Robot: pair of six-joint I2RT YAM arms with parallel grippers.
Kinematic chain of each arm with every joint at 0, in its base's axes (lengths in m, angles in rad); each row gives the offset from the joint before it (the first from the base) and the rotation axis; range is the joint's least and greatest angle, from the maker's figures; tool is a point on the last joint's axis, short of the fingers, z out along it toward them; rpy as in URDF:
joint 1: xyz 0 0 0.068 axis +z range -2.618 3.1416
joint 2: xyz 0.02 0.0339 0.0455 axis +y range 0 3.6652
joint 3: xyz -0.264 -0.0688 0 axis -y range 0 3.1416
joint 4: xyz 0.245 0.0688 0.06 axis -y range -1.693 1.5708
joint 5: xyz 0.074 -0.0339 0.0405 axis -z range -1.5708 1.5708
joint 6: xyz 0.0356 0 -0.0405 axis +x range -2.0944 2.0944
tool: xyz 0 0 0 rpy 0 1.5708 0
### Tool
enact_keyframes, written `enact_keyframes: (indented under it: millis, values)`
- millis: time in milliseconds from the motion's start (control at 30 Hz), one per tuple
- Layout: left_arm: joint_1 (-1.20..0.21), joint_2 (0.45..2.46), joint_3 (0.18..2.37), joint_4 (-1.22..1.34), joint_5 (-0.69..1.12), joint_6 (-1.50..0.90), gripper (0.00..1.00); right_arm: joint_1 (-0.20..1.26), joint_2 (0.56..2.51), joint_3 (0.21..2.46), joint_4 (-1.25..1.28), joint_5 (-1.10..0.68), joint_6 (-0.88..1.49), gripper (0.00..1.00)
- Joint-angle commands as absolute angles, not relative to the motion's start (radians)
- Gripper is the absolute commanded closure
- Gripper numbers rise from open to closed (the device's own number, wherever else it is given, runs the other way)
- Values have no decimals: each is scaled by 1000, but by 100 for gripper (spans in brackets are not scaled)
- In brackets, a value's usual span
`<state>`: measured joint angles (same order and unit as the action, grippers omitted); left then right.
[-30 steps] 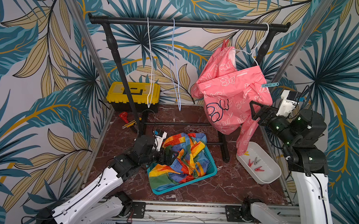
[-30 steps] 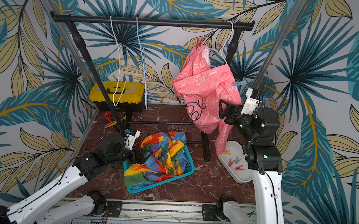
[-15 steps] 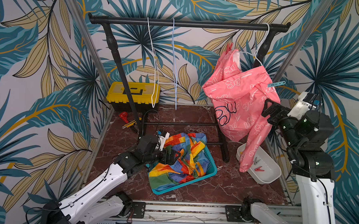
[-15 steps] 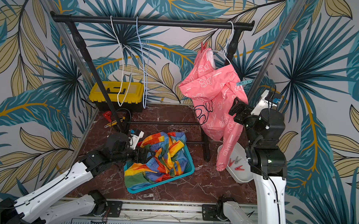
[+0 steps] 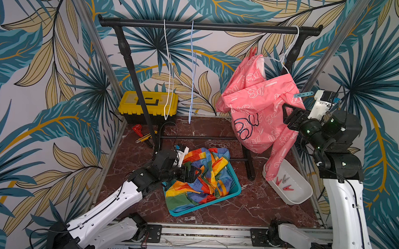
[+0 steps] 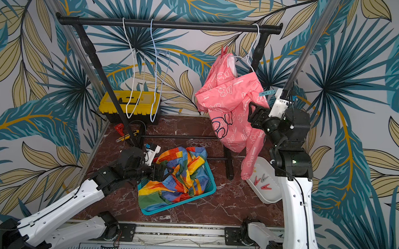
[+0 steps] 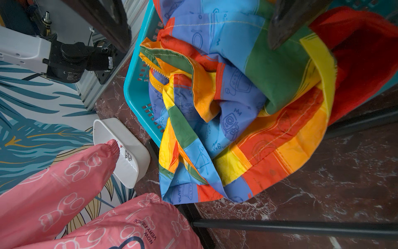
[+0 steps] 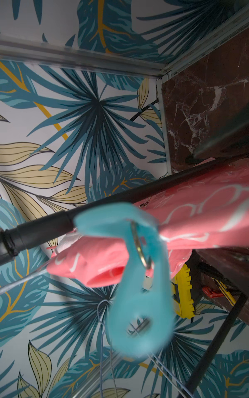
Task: Remove the clothespins securing jackets to the hanger
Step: Pick up the hanger from the clothesline.
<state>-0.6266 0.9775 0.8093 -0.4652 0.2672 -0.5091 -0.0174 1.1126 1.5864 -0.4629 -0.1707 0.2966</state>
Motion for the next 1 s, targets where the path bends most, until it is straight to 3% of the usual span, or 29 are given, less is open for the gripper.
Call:
enact_keyframes:
  millis: [0, 67, 400, 633, 967]
  values:
    - [-624, 976, 803, -435, 270, -515, 0, -17, 1099, 1592, -405, -247, 286, 41]
    - [-624, 984, 804, -434, 273, -516, 0, -17, 1096, 1590, -391, -290, 282, 48]
    - [-624, 980, 796, -428, 274, -520, 1, -8, 1126, 1600, -376, -315, 298, 63]
    - [-624, 963, 782, -428, 266, -520, 0, 22, 1160, 1662, -424, -307, 284, 100]
    - [-624, 954, 781, -428, 261, -529, 0, 104, 1144, 1800, -472, -264, 255, 100]
